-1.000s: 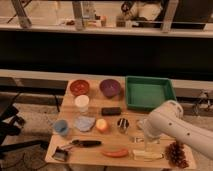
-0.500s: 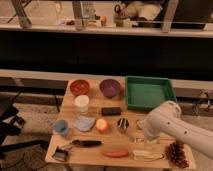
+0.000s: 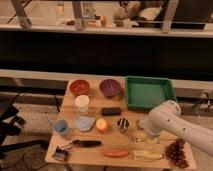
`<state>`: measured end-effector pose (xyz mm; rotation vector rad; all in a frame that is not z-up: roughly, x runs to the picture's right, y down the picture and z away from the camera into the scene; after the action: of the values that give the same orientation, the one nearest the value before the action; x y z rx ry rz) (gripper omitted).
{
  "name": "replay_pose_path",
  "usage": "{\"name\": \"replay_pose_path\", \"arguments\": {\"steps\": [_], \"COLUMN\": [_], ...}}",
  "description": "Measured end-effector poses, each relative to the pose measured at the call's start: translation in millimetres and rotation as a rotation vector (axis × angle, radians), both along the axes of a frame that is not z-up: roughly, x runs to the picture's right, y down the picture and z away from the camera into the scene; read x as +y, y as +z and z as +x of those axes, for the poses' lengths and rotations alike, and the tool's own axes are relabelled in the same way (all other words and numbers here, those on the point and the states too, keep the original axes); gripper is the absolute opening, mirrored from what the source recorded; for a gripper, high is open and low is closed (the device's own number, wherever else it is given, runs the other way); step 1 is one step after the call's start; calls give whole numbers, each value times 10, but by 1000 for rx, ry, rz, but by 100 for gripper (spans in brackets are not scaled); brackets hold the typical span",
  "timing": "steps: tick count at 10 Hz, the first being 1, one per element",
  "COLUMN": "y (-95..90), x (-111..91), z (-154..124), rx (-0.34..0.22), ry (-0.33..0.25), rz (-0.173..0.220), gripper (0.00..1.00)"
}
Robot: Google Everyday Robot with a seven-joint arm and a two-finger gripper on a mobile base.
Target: Place fork in purple bowl
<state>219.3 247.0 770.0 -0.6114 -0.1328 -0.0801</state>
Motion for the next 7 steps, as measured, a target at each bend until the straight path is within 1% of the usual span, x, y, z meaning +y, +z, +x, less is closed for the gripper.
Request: {"name": "replay_pose_path", "arguments": {"steps": [6, 7], "y": [92, 100], "x": [51, 58], "z": [138, 148], "rx": [35, 37], "ry": [20, 21], "rz": [0, -1], "gripper": [80, 78]}}
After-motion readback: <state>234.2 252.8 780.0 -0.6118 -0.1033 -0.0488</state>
